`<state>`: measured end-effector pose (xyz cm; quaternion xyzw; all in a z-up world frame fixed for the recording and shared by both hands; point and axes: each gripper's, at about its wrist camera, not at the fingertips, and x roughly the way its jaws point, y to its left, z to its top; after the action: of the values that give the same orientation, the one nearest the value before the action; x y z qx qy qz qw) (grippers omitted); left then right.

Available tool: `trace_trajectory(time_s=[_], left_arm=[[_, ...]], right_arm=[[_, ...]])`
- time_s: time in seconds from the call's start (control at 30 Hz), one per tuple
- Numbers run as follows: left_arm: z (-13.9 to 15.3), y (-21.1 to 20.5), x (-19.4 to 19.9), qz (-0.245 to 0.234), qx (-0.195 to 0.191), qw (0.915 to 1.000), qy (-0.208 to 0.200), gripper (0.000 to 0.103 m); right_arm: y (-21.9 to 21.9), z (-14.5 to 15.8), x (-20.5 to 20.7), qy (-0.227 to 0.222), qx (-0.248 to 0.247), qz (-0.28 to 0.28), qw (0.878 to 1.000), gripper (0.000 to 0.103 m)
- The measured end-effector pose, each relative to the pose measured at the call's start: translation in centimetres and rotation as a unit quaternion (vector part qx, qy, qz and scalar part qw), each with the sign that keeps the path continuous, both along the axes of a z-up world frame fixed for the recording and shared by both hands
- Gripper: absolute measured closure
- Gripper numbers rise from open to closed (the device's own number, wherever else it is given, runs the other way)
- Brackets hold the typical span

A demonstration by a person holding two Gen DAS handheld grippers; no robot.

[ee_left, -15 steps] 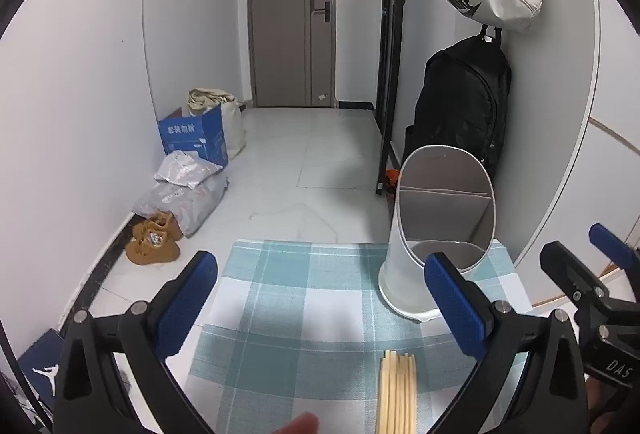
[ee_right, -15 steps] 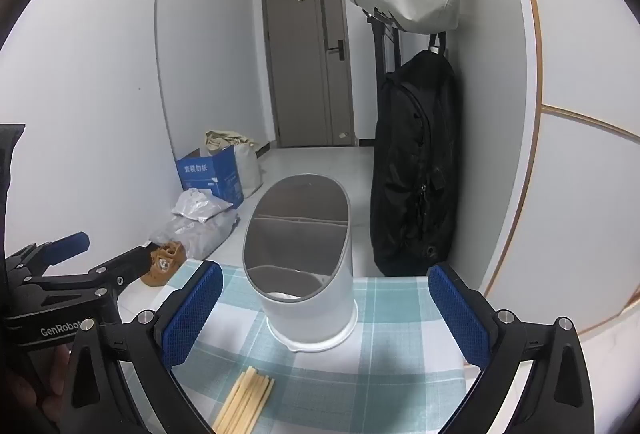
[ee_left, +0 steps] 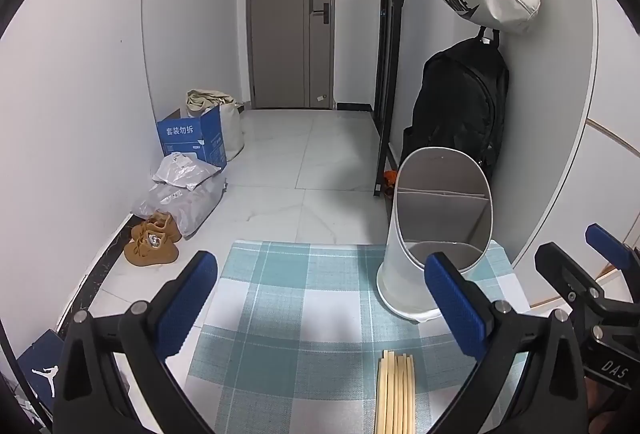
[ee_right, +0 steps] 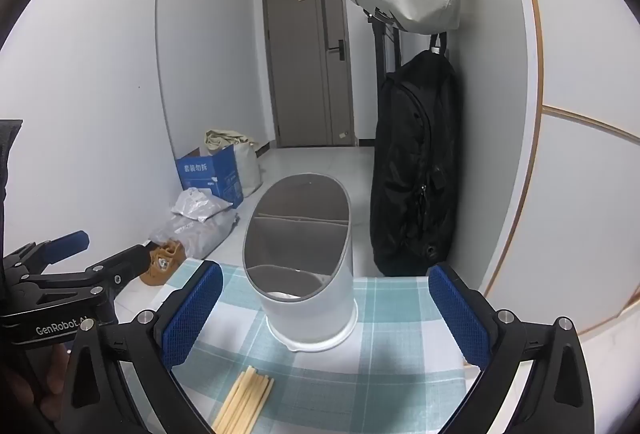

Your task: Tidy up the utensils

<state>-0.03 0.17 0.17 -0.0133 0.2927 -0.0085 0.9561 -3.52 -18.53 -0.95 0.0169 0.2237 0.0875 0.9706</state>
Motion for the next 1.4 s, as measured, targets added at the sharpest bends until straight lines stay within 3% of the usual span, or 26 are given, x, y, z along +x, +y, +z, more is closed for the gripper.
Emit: trace_trajectory(time_s=[1.4], left_arm=[[0.02,-0.15,-0.04,-0.001,0.001,1.0,-0.003,0.002]], right_arm=[[-0.01,0.21,0.04,-0.003,-0.002,0.001,1.0,0.0]])
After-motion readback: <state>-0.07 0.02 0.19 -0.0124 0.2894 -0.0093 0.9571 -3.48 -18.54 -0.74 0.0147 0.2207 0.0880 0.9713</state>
